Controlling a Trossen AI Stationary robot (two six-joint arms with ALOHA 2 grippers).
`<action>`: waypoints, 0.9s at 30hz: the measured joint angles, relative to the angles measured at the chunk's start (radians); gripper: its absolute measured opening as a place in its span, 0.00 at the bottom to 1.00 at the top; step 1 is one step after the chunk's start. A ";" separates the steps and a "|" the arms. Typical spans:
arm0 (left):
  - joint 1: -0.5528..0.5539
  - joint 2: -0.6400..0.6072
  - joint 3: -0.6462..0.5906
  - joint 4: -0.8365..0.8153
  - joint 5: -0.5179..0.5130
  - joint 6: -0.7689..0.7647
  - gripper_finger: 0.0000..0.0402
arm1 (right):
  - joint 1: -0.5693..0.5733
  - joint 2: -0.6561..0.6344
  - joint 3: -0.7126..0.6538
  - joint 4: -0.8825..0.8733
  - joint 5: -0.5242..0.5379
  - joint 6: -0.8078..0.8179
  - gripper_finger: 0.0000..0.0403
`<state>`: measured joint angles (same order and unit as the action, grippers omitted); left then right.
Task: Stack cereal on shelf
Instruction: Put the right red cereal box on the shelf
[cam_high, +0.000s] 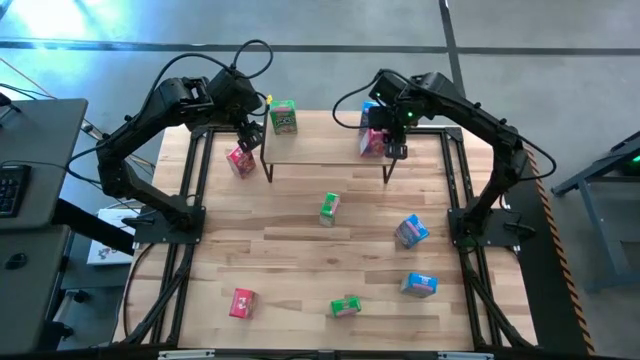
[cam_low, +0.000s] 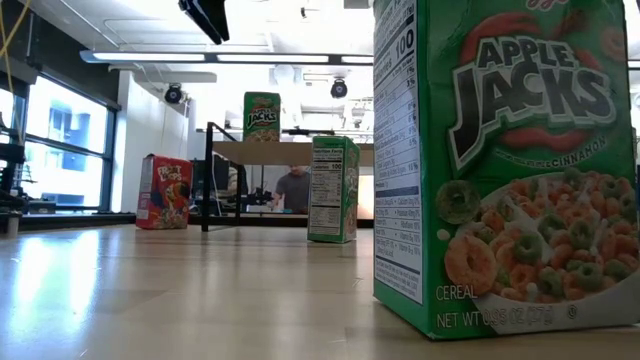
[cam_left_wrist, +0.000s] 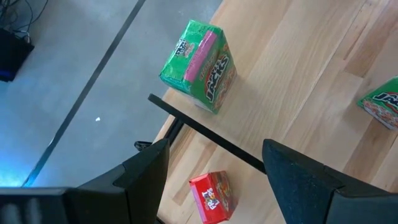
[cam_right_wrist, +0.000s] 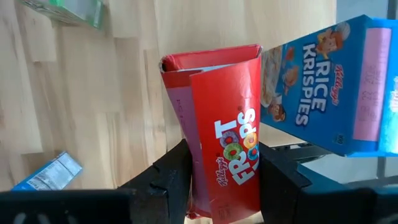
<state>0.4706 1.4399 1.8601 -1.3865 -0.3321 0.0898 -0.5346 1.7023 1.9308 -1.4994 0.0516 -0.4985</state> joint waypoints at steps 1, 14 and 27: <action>0.000 0.000 0.000 0.000 0.000 0.000 0.62 | 0.000 0.000 0.000 0.000 0.014 0.000 0.35; 0.000 0.000 0.000 0.000 0.000 0.000 0.62 | 0.000 0.000 0.000 -0.003 0.015 0.000 0.36; 0.000 0.000 0.000 0.000 0.000 0.000 0.62 | 0.001 0.000 0.000 -0.004 0.011 0.000 0.44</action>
<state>0.4707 1.4399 1.8603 -1.3865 -0.3321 0.0898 -0.5339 1.7027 1.9308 -1.5038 0.0624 -0.4984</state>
